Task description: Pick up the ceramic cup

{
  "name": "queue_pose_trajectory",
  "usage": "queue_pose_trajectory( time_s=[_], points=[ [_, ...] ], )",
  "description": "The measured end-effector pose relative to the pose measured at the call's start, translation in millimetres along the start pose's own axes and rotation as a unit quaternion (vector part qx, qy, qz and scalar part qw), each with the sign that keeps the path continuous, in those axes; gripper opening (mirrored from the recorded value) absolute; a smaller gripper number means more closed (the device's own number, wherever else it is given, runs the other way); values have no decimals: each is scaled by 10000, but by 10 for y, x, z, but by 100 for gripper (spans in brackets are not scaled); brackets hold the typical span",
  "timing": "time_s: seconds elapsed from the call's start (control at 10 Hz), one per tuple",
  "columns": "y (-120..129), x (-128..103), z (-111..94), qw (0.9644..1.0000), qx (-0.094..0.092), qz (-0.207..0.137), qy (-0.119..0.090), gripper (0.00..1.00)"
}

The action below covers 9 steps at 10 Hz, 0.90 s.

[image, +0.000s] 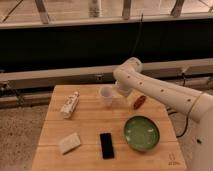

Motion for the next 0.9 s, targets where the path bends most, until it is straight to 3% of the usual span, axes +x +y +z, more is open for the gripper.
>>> queue_pose_trajectory(
  time_s=[0.9],
  points=[
    [-39, -170, 240, 9990, -134, -346, -268, 80]
  ],
)
